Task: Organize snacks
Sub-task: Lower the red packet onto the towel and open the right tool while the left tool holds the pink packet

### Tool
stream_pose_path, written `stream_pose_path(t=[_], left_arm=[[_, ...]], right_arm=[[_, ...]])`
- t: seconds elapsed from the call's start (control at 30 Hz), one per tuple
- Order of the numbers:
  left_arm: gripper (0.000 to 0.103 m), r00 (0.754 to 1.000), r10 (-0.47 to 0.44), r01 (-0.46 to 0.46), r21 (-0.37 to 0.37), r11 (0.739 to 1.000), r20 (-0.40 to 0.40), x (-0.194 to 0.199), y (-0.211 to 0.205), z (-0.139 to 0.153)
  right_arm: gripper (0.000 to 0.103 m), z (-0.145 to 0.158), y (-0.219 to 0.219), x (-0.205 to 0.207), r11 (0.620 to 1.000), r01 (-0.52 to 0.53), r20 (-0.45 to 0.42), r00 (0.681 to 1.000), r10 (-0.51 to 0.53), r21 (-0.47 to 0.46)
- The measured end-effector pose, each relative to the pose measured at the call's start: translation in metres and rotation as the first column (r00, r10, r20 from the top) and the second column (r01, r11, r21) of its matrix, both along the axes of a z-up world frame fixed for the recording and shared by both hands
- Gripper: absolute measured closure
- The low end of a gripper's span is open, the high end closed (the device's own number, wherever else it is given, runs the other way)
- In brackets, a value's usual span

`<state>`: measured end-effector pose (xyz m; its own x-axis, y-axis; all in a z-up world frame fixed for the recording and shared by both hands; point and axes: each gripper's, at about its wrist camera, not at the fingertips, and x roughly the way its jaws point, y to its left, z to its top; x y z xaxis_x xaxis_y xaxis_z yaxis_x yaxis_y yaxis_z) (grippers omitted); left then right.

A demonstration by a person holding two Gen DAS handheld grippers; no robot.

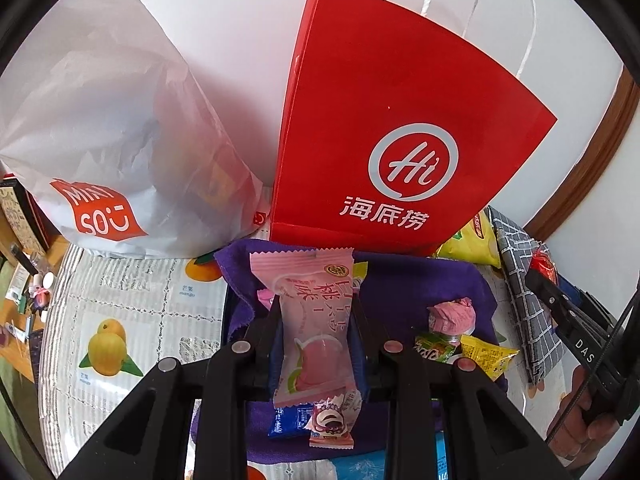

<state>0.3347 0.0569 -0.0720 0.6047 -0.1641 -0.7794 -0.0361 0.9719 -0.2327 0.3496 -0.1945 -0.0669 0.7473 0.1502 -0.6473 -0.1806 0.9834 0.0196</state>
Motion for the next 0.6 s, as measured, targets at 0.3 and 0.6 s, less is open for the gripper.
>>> stream_pose_path(t=[0.3, 0.6], left_arm=[[0.077, 1.000, -0.002, 0.002, 0.000, 1.000, -0.007, 0.001, 0.002, -0.002], [0.077, 1.000, -0.002, 0.002, -0.003, 1.000, -0.006, 0.001, 0.003, -0.002]], right_arm=[[0.062, -0.010, -0.002, 0.008, 1.000, -0.008, -0.047, 0.999, 0.007, -0.014], [0.062, -0.024, 0.007, 0.013, 0.999, -0.044, -0.101, 0.994, 0.043, -0.004]])
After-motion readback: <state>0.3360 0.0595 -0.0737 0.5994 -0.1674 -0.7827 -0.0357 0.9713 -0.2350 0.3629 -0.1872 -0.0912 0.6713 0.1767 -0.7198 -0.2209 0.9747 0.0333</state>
